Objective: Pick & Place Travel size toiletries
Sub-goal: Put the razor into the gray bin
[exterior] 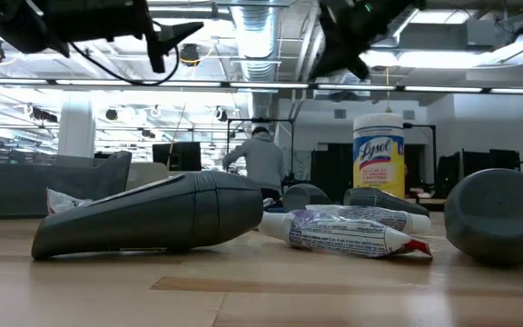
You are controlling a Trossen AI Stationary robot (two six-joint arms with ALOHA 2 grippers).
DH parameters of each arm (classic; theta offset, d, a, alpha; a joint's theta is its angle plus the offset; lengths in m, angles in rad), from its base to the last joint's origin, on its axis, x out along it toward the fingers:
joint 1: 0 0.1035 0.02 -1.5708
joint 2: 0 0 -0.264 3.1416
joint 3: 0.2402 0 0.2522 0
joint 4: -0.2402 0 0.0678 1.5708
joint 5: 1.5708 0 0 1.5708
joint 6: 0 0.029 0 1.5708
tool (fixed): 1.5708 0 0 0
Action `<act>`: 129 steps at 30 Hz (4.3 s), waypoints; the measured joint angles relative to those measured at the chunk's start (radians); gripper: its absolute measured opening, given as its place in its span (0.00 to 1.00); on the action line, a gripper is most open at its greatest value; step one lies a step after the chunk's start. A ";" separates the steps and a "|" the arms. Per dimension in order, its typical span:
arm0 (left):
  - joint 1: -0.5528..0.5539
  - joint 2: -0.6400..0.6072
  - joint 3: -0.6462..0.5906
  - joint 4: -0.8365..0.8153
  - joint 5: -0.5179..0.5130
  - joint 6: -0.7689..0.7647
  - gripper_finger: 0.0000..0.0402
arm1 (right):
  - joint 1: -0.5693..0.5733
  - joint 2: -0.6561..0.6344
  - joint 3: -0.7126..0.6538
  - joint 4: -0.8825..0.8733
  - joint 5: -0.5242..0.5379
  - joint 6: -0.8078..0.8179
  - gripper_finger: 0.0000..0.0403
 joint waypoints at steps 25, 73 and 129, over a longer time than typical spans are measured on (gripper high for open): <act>-0.007 0.123 0.091 -0.168 0.101 0.073 0.63 | 0.056 0.290 0.159 -0.282 0.008 -0.279 0.28; -0.024 0.117 0.112 -0.325 0.101 0.078 0.63 | -0.006 0.667 0.160 -0.283 -0.024 -0.627 0.05; 0.065 0.156 0.173 -0.045 0.148 0.236 0.75 | 0.160 0.184 0.160 0.266 -0.104 -0.359 0.07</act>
